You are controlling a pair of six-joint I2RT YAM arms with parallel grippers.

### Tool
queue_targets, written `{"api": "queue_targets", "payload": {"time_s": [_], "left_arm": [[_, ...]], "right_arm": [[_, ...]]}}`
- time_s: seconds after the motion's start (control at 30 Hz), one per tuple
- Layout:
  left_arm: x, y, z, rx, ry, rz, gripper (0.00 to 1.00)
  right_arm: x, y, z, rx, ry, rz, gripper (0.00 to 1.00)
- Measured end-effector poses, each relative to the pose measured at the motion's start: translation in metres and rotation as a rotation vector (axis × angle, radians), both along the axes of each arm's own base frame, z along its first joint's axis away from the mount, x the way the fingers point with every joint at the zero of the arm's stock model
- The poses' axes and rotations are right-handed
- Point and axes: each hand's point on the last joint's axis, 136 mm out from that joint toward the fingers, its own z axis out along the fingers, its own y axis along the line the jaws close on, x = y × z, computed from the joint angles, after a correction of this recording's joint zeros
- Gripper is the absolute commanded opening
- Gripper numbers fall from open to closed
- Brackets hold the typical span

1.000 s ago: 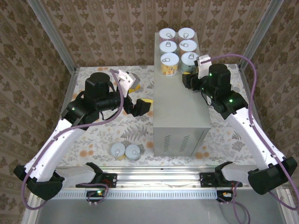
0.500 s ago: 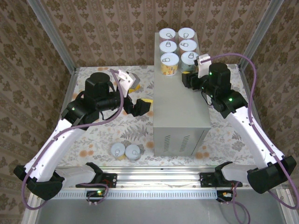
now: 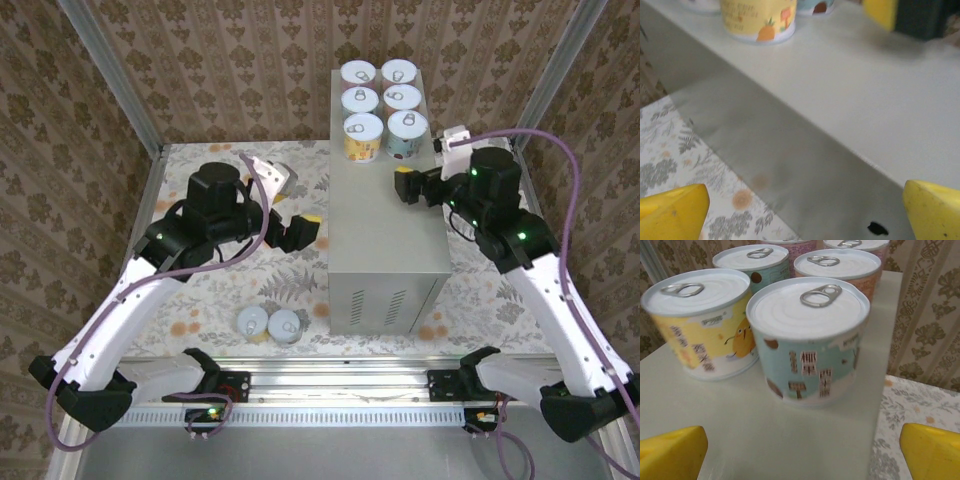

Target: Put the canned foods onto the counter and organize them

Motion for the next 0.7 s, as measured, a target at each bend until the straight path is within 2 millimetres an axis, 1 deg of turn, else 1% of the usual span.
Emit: {"api": "queue_targets", "payload": {"time_s": [0.13,0.27,0.37,0.43,0.5,0.6,0.7], "left_arm": [[-0.001,0.015,-0.029,0.070,0.061,0.067,1.00],[-0.003,0.036,-0.066,0.149,0.143,0.161,1.00],[-0.008,0.055,-0.099,0.222,0.227,0.250,1.00],[-0.013,0.069,-0.119,0.267,0.285,0.312,1.00],[-0.018,0.082,-0.136,0.297,0.347,0.379,1.00],[-0.030,0.101,-0.160,0.320,0.450,0.492,1.00],[-0.046,0.121,-0.186,0.333,0.570,0.619,1.00]], "right_arm": [[-0.031,-0.010,0.014,-0.001,0.006,0.003,1.00],[-0.060,-0.010,0.029,-0.001,0.002,0.047,1.00],[-0.079,0.006,0.035,-0.023,-0.001,0.132,1.00],[-0.092,0.025,0.034,-0.050,0.003,0.218,1.00],[-0.102,0.042,0.030,-0.079,0.013,0.291,1.00],[-0.109,0.064,0.023,-0.130,0.028,0.372,1.00],[-0.111,0.082,0.014,-0.180,0.045,0.423,1.00]]}}
